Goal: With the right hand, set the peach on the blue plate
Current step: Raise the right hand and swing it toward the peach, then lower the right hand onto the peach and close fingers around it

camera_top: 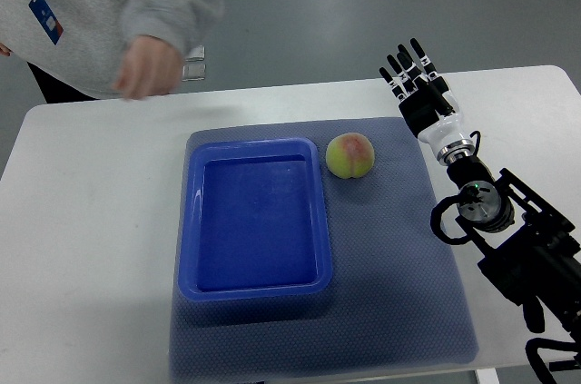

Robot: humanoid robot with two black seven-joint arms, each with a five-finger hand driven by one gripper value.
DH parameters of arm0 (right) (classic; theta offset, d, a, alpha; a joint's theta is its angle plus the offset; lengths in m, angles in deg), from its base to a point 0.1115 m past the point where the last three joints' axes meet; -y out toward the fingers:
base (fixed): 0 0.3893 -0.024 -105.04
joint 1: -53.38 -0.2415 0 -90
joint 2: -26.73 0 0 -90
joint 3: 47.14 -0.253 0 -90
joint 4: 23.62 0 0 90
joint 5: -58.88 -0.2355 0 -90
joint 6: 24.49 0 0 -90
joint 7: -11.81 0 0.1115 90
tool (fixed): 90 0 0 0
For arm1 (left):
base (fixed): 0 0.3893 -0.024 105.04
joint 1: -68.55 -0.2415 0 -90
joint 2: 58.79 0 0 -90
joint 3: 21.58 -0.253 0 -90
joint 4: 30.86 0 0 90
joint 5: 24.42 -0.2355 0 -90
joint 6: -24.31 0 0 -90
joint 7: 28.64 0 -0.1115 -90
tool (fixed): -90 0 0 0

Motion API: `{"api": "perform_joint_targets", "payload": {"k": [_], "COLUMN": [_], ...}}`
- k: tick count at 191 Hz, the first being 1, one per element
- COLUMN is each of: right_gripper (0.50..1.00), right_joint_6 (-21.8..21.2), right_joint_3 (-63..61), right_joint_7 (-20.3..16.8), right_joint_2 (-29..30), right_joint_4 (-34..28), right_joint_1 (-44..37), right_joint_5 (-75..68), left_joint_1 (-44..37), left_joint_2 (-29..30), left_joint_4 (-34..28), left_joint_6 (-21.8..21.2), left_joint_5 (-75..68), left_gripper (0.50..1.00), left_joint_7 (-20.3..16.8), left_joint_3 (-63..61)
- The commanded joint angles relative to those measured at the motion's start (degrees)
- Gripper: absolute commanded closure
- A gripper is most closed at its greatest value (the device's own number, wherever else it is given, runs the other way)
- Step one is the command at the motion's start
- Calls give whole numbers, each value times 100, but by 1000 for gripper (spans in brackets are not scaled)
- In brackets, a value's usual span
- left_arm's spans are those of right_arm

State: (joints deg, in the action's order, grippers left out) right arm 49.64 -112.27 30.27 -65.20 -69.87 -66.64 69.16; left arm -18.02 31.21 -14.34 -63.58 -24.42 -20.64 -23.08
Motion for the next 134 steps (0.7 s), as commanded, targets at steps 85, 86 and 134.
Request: {"api": "perform_joint_targets", "payload": {"k": [85, 86, 134], "right_gripper": [566, 566, 566], "right_joint_6": [-21, -21, -214], "right_joint_3": [1424, 1537, 4412], "right_joint_7": [-193, -211, -518], "right_joint_2": [-1073, -1142, -2198], "right_joint_4": [2, 2, 2], "right_joint_1": [-927, -997, -2773], "right_joint_5": [2364, 2521, 5229], "left_joint_1": [9, 0, 9], "left_joint_2": [0, 0, 0], "left_joint_4": [27, 27, 71], "left_joint_6": [-9, -9, 18], "left_joint_5": [0, 0, -9], "left_gripper": [500, 500, 500], "left_joint_7": [0, 0, 0], "left_joint_3": [0, 0, 0]}}
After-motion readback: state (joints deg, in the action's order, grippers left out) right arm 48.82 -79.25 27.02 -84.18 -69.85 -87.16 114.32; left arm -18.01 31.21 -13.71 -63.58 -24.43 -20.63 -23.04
